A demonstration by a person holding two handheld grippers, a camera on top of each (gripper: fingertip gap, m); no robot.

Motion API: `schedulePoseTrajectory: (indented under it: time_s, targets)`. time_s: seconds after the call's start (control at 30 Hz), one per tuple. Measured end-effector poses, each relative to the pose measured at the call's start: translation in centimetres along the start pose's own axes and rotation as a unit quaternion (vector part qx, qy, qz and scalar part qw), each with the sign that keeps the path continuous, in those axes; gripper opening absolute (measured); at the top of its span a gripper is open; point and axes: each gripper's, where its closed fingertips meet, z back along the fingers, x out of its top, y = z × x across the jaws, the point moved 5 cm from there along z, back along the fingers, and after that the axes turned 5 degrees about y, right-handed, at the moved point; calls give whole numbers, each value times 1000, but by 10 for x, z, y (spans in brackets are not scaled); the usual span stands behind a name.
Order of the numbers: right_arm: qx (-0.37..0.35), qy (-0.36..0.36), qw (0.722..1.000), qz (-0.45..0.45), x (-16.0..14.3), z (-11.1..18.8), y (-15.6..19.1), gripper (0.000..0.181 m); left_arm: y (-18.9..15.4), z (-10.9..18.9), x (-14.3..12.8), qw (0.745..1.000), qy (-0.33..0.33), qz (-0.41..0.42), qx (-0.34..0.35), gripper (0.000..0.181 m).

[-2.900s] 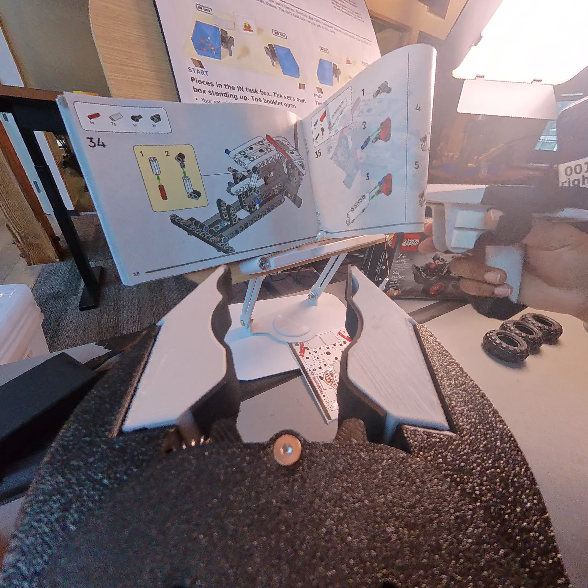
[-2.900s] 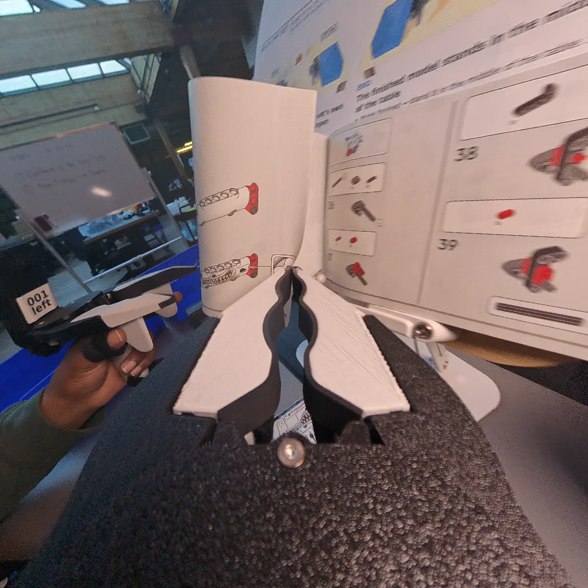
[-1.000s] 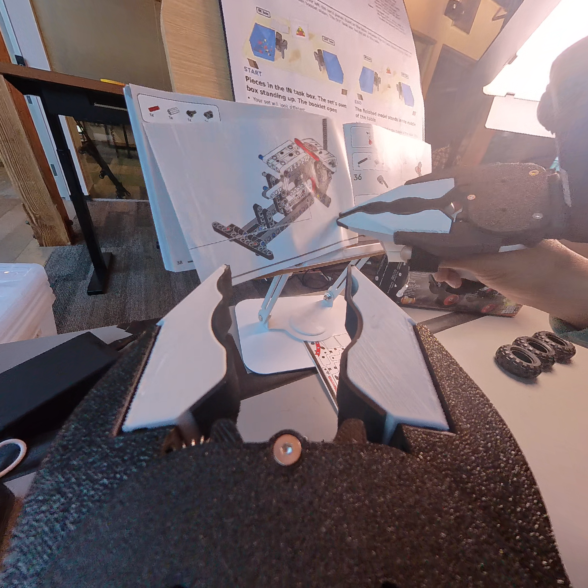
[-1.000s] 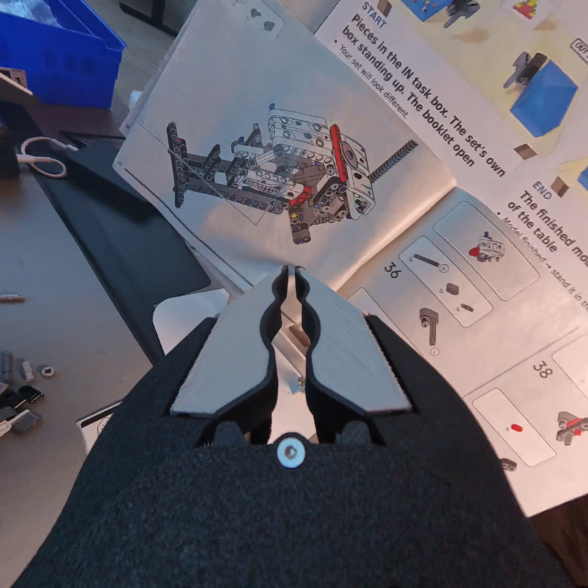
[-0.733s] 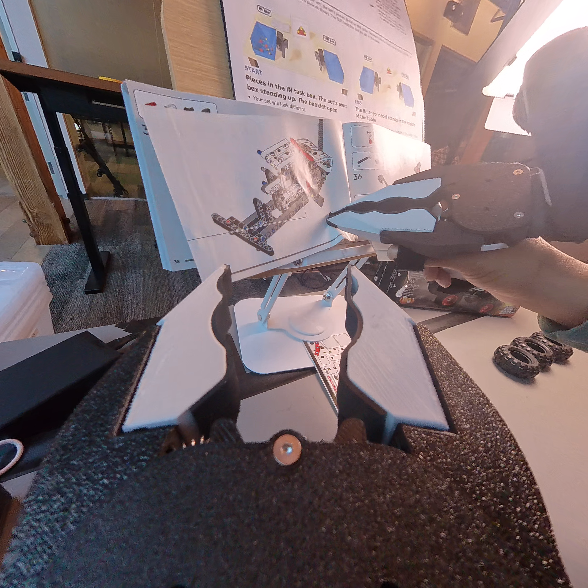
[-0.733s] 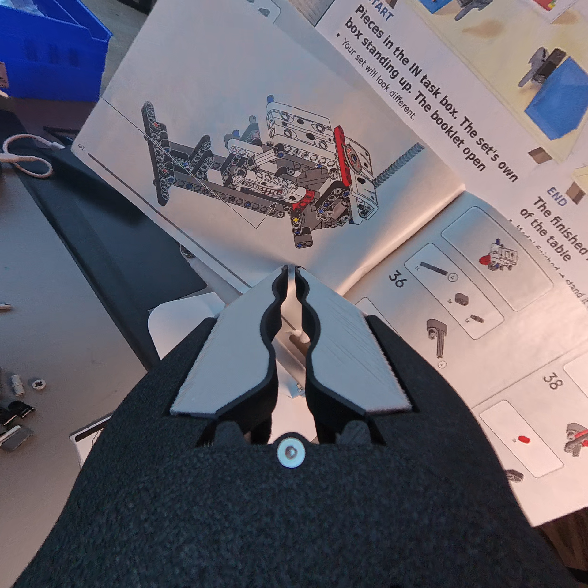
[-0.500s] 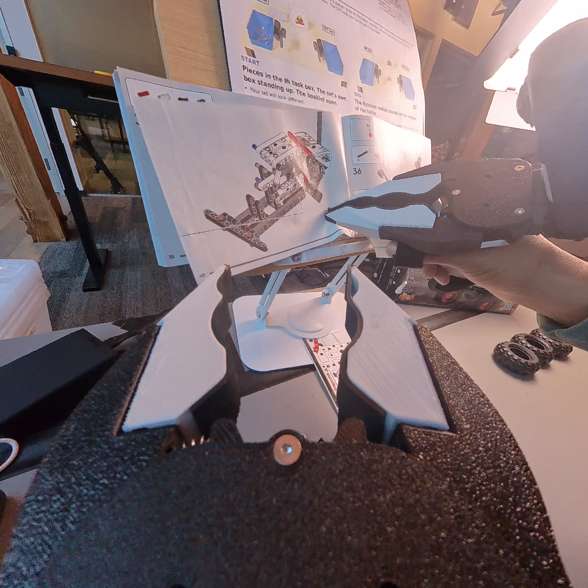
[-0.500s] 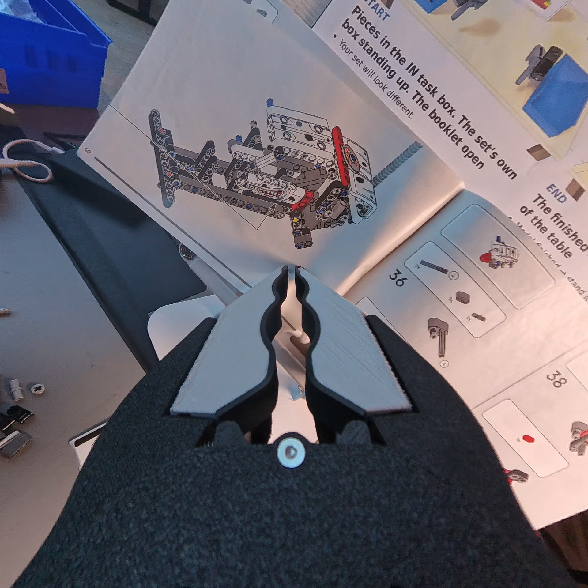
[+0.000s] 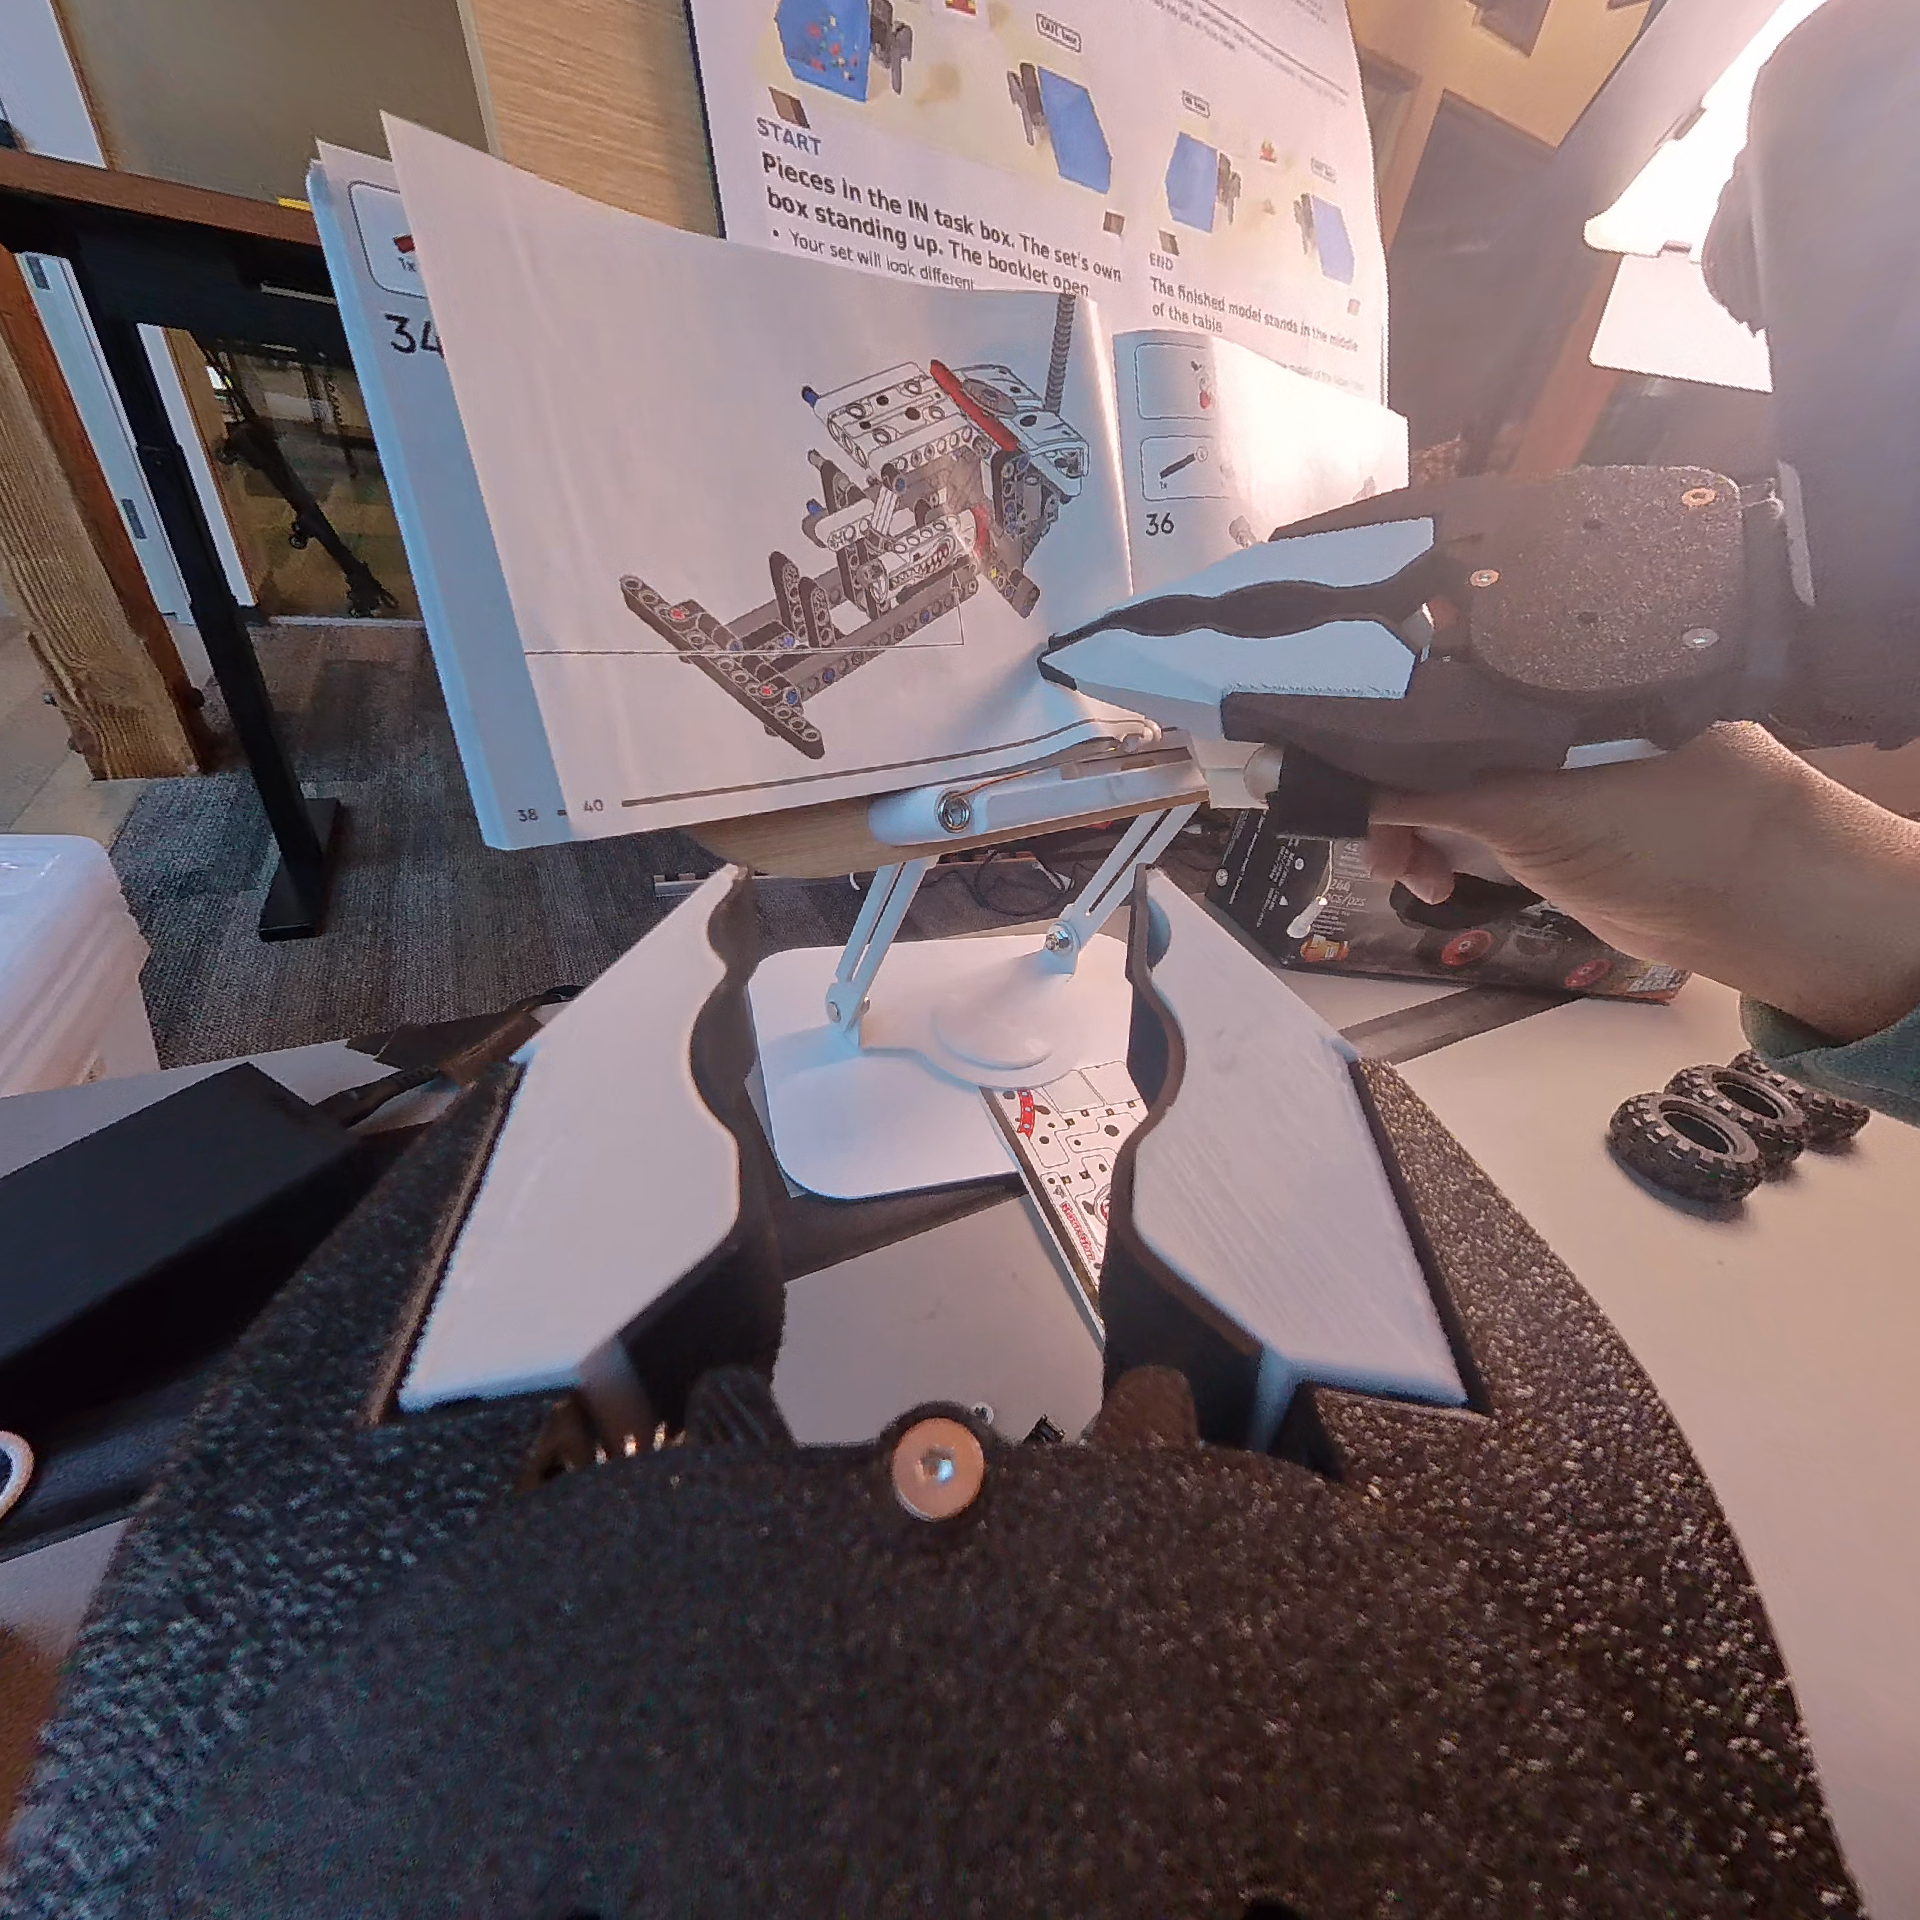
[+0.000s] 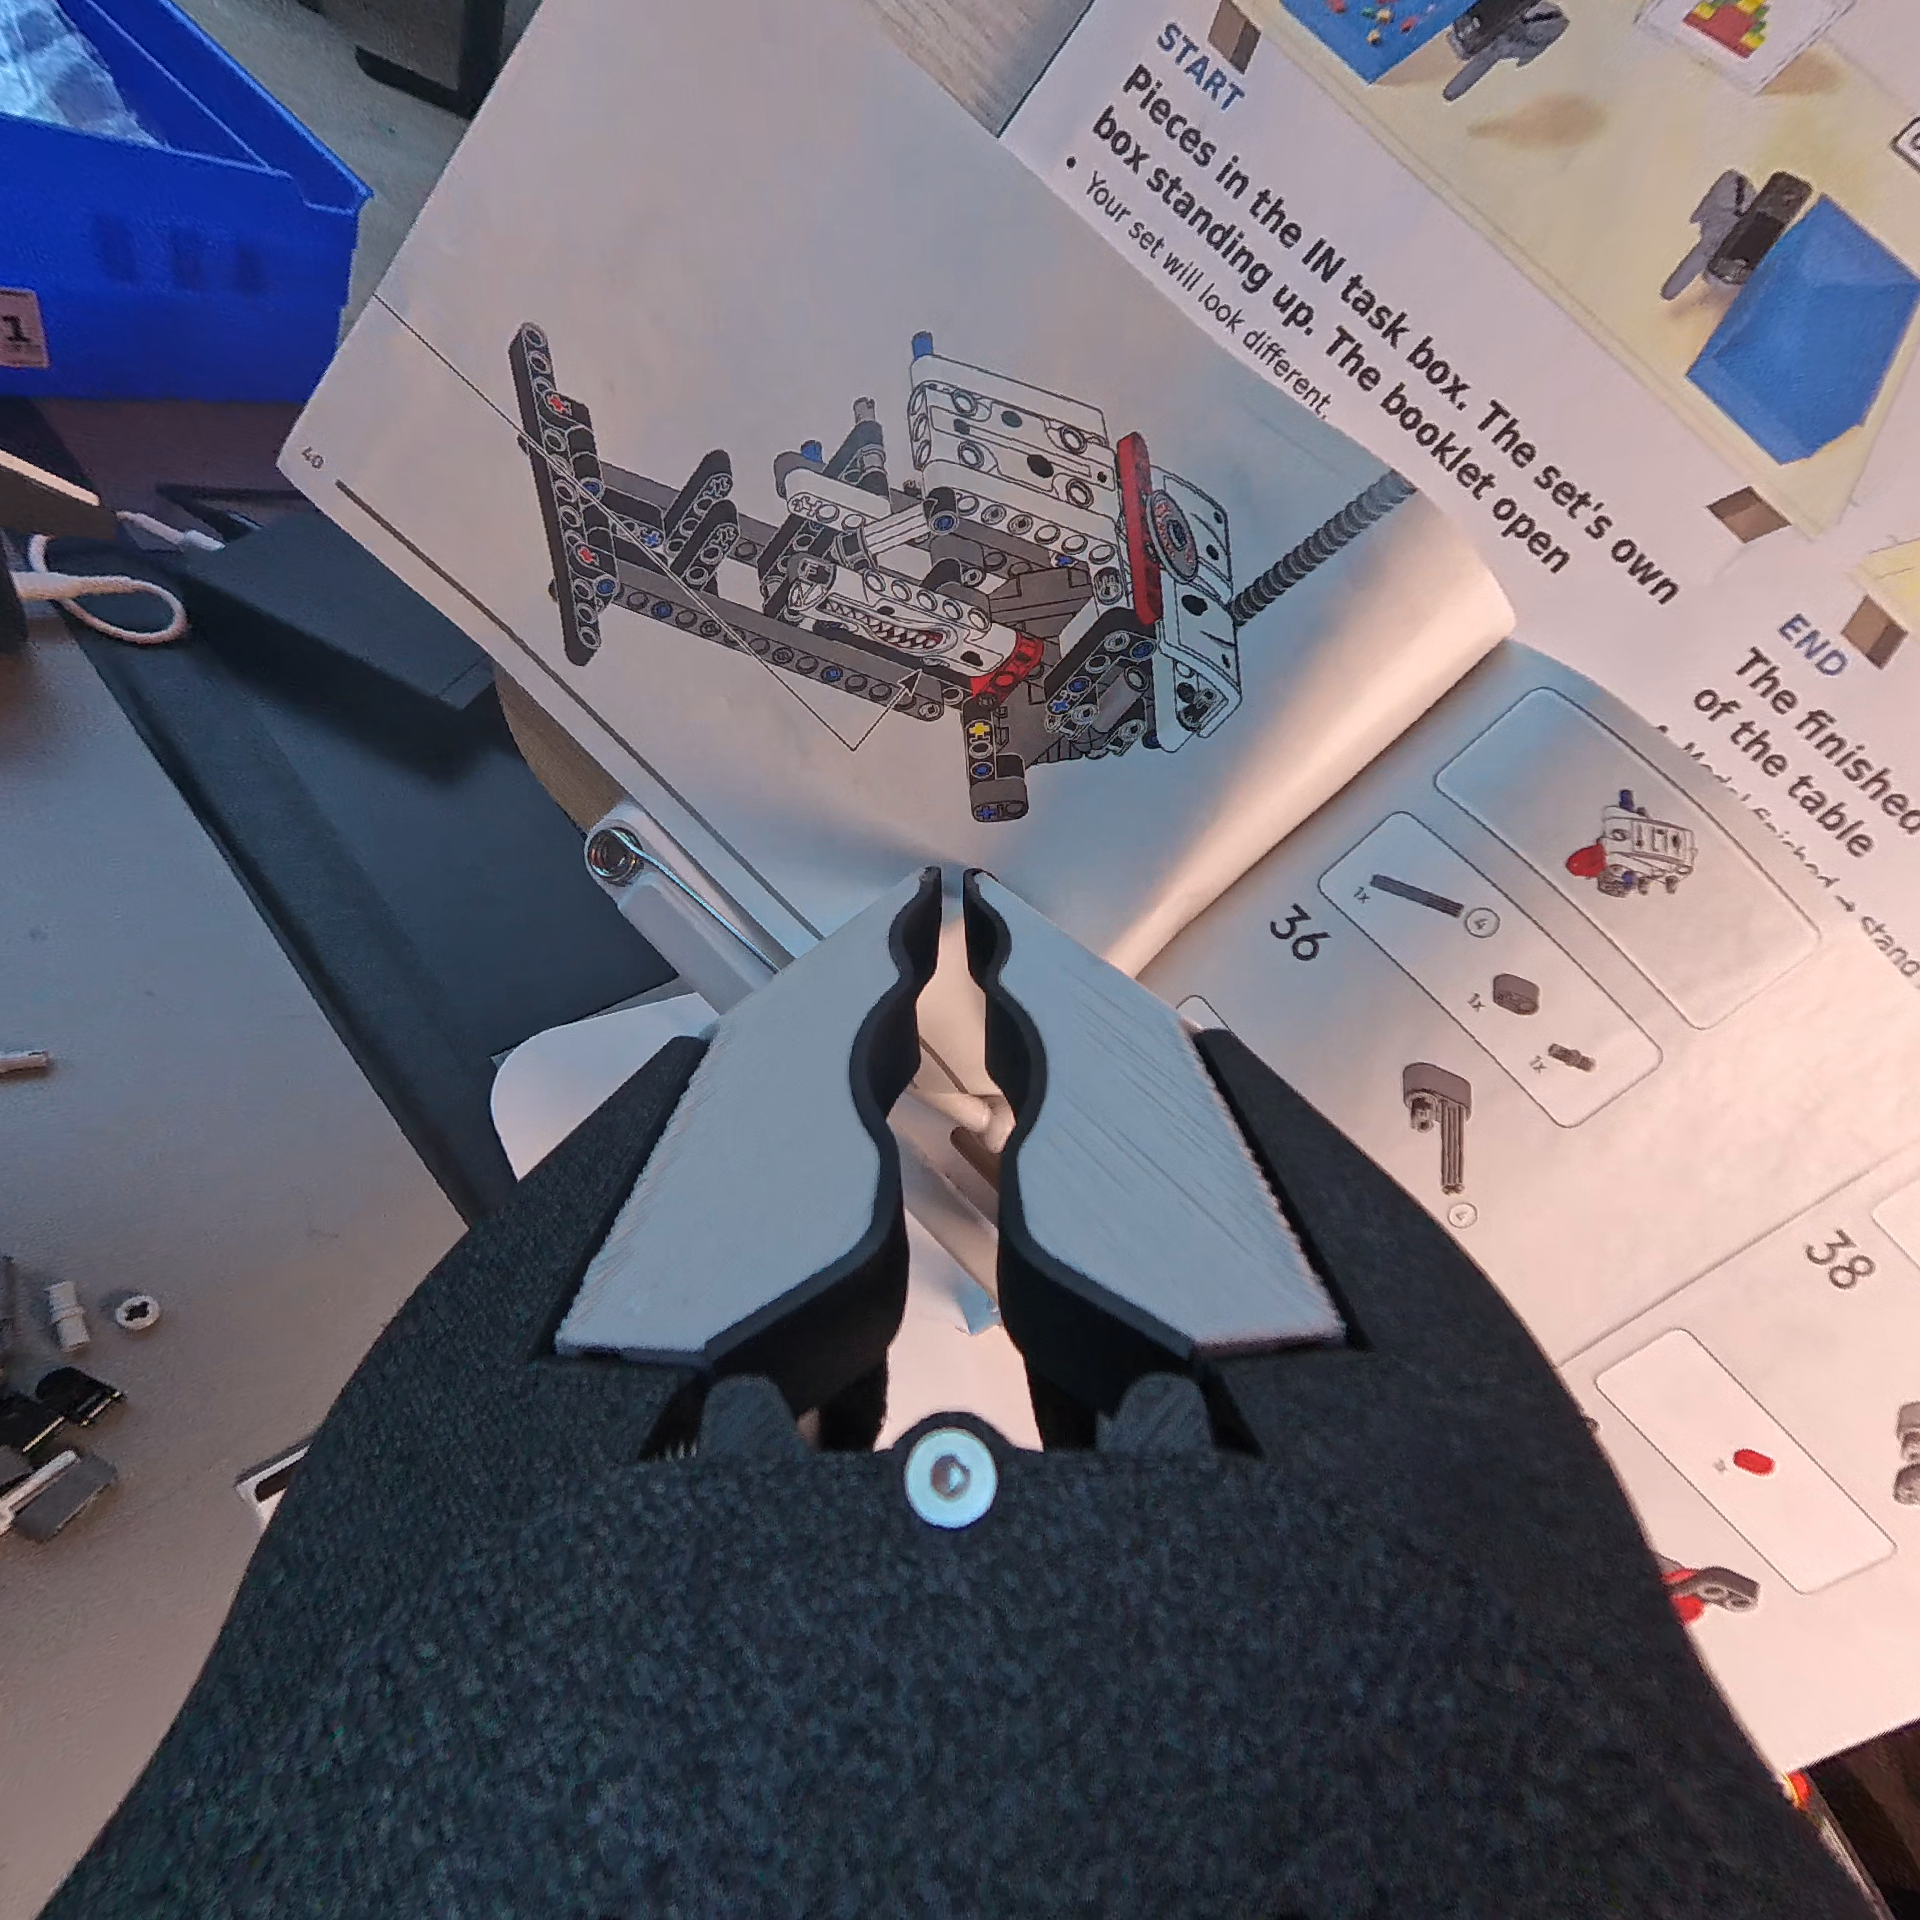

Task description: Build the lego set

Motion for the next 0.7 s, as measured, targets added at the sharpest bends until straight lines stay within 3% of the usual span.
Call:
schedulePoseTrajectory:
  time_s: [0.7]
  targets:
    - [11,-21,999,29,8,-7,5,5,-26,-19,-21,999,39,-23,-26,71]
